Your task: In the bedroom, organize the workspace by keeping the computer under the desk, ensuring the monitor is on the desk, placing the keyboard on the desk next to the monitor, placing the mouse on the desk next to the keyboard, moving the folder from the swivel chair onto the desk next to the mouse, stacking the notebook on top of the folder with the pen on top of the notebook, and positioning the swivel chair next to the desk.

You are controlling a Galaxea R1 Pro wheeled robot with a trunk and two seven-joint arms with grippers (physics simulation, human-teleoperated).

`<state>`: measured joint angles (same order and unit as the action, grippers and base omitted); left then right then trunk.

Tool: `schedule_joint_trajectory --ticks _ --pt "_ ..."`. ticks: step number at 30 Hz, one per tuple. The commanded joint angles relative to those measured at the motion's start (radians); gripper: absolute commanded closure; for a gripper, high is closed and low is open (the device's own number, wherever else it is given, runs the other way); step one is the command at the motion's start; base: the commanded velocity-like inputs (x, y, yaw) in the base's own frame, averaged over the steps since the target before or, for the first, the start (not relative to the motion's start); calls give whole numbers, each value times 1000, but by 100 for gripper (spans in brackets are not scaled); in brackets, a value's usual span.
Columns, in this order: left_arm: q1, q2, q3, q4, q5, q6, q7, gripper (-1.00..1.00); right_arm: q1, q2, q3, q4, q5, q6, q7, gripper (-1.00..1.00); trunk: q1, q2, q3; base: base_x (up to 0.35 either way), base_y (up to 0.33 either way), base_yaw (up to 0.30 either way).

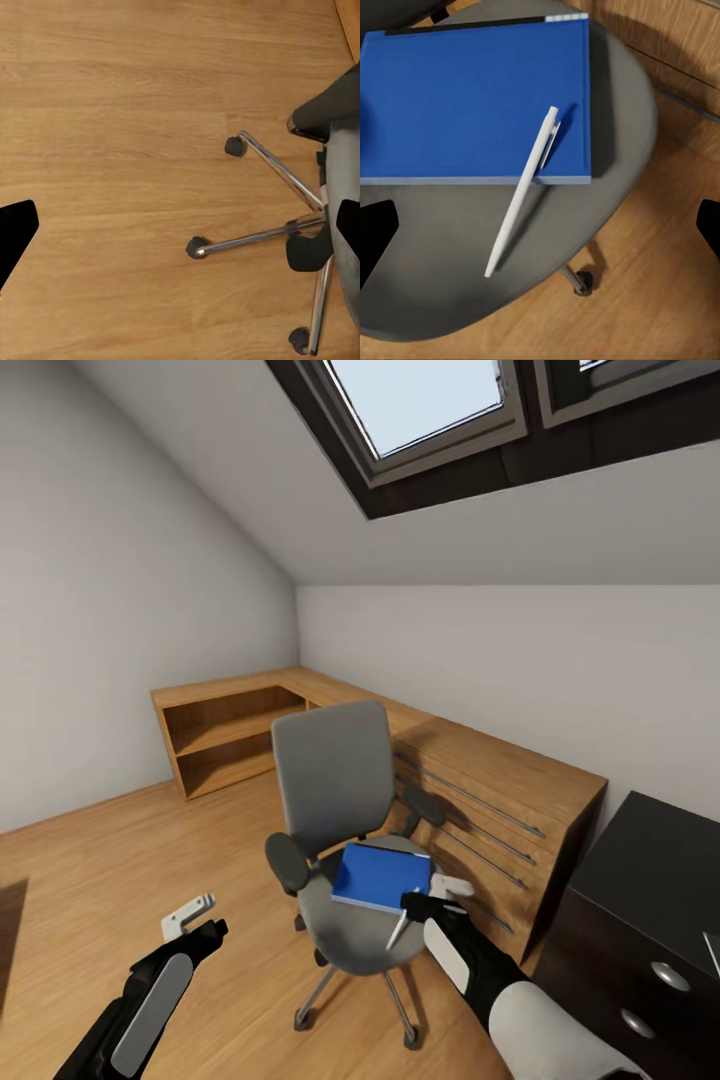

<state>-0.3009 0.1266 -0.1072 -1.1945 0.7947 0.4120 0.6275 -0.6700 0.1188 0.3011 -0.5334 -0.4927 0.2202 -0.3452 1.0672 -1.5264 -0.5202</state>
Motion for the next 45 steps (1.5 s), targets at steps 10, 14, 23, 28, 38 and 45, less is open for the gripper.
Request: schedule_joint_trajectory --ticks 10,14,23,28,38,45 --pt "-3 -1 -2 -3 3 0 9 -100 -2 -5 3 -1 -47 14 -10 -100 0 -1 -1 161 217 0" --pt "-3 -1 -3 -3 3 -1 10 -100 -2 -5 3 1 -54 14 -12 -100 0 -1 -1 222 268 0" --pt "-3 -1 -2 -3 5 -1 11 -100 -2 -2 -14 39 -74 9 -38 -100 0 -1 -1 125 144 0" --pt "-3 -1 -4 -6 3 -2 11 -100 -2 0 -48 83 -107 5 -61 -100 0 -1 -1 13 15 0" --pt "-3 -2 -5 -7 3 -2 10 -100 -2 1 -73 99 -143 -38 -81 -100 0 -1 -1 17 2 0" --pt "-2 -2 -5 -7 3 -2 11 -100 -2 0 -76 101 -149 -75 -140 -100 0 -1 -1 201 0 0"
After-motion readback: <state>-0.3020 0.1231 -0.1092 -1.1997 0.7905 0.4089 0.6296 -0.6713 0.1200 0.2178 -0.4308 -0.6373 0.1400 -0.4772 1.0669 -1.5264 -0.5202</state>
